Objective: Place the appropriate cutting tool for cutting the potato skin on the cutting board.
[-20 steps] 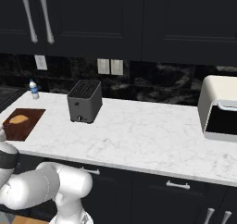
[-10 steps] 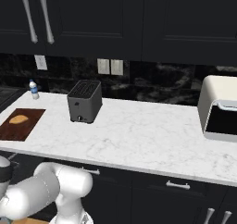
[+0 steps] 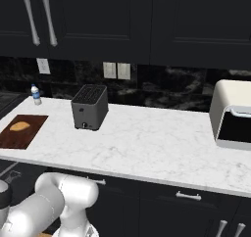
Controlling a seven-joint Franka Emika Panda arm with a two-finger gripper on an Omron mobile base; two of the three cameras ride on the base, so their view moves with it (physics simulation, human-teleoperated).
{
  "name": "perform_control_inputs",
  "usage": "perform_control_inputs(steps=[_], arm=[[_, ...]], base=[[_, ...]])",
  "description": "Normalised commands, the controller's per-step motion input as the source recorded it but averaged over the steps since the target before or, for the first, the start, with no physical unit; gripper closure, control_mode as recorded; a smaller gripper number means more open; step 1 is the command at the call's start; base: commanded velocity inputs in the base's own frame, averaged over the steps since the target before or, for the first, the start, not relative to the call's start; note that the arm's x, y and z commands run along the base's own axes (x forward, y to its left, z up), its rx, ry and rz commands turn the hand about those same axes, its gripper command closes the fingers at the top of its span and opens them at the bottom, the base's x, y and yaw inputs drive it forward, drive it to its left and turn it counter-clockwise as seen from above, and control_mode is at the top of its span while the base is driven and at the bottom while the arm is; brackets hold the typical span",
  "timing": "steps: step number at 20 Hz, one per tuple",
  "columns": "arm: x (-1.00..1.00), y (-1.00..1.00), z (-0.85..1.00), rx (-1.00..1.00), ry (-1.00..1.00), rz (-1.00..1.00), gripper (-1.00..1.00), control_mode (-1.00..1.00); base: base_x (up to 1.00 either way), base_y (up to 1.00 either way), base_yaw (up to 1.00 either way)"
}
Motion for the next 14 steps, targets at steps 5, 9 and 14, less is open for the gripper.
perform_control_inputs(steps=[5, 9, 14], arm=[[0.00, -0.54, -0.78, 0.04, 0.03, 0.00, -1.00, -1.00], [-0.02, -0.19, -0.18, 0.01, 0.02, 0.00, -1.00, -1.00], [0.20, 0.00, -0.02, 0.00, -0.04, -0.01, -1.00, -1.00]], base=[[0.00, 0.00, 0.00], [0.00, 0.00, 0.00], [0.00, 0.00, 0.00]])
